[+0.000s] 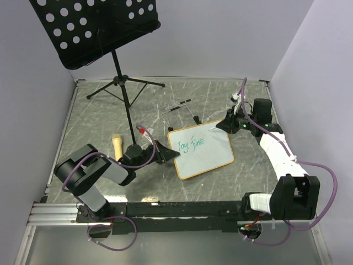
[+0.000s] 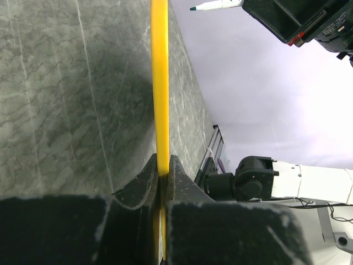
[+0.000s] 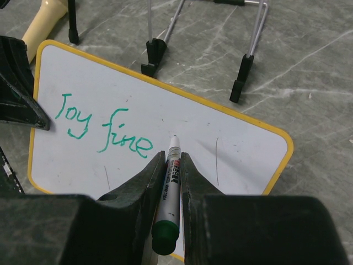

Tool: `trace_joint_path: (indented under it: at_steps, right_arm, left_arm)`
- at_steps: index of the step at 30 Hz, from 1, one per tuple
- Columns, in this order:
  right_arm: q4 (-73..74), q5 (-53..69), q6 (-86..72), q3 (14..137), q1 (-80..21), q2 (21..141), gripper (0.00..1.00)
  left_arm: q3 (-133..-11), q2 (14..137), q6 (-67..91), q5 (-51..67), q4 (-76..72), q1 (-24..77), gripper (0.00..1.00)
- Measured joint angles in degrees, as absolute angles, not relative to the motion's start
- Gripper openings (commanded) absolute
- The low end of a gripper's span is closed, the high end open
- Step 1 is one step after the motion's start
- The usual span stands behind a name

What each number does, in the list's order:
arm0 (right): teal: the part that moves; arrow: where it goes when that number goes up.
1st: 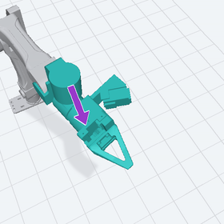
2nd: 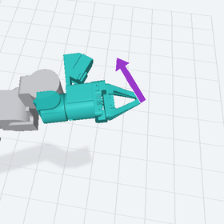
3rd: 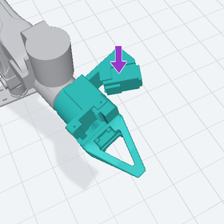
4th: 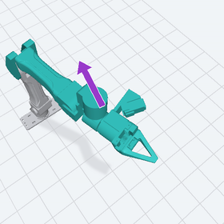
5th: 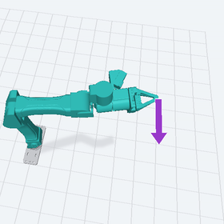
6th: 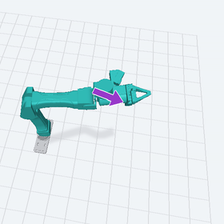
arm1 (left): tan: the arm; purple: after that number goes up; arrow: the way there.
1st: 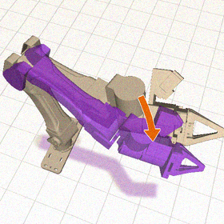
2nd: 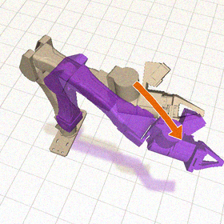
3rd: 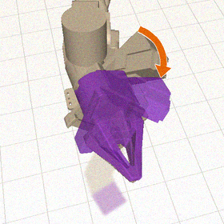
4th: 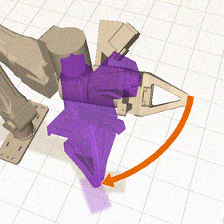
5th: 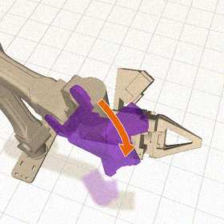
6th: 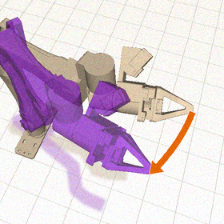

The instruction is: Write a sentence on the whiteboard

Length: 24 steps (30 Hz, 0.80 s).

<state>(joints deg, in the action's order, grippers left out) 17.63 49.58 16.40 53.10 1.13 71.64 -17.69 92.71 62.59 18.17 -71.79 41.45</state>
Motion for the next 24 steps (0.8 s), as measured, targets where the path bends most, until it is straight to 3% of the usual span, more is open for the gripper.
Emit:
trace_joint_path:
  at_steps: [24]
  right_arm:
    - [17.63, 50.33, 16.36, 53.10, 1.13, 71.83, 0.00]
  left_arm:
    - [-17.69, 91.74, 62.33, 18.15, -71.70, 41.52, 0.01]
